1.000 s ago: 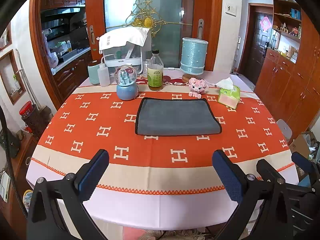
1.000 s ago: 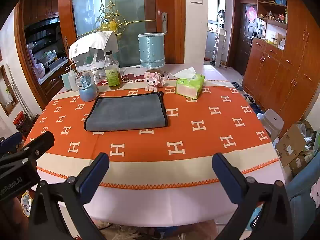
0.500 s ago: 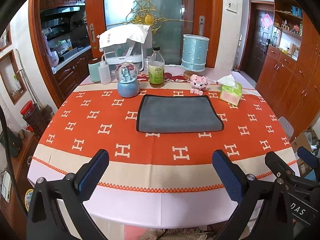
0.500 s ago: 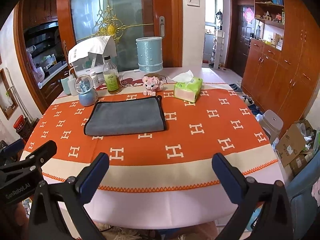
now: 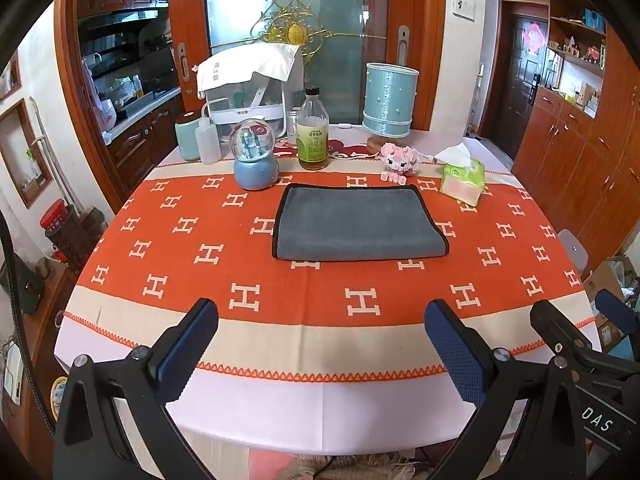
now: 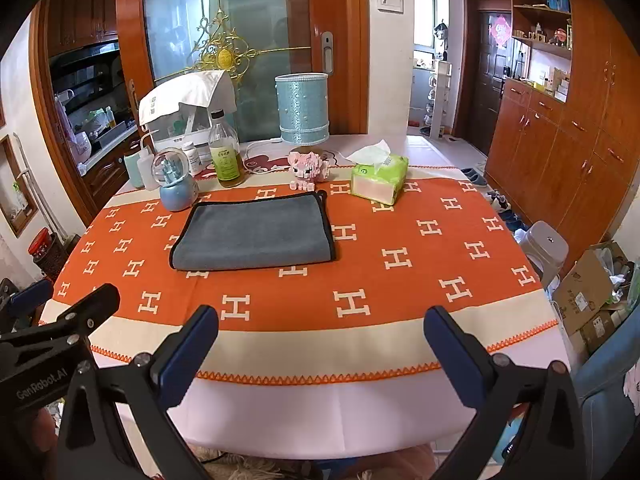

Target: Fold towel

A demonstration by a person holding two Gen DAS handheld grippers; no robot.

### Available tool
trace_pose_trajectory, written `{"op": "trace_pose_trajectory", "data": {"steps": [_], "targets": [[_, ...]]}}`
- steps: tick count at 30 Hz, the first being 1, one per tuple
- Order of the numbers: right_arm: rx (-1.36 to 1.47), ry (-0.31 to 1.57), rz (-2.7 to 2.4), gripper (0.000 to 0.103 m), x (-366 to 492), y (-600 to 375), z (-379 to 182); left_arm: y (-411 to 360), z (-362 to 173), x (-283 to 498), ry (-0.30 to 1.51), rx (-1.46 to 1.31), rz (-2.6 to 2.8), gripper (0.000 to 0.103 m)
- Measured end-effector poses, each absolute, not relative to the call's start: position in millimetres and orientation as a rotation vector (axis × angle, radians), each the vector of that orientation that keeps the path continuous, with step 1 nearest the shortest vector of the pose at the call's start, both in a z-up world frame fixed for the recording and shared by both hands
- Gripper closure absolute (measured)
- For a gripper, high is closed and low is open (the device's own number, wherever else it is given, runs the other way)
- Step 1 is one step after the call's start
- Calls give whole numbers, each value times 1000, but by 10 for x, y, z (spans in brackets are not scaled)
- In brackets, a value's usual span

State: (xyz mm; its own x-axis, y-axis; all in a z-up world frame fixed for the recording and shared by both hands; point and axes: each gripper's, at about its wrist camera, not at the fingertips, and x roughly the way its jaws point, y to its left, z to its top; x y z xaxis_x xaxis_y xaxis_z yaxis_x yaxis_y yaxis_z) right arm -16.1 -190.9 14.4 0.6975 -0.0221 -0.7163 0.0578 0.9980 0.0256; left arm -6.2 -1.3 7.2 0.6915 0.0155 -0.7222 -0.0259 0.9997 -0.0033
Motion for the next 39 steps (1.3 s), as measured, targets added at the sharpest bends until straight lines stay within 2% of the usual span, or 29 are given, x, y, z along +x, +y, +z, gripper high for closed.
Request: {"op": "trace_pose_trajectory", "data": {"steps": [39], "targets": [[40, 806, -32, 0, -118, -1851, 67, 61, -39, -87, 828, -16, 17, 1]]}}
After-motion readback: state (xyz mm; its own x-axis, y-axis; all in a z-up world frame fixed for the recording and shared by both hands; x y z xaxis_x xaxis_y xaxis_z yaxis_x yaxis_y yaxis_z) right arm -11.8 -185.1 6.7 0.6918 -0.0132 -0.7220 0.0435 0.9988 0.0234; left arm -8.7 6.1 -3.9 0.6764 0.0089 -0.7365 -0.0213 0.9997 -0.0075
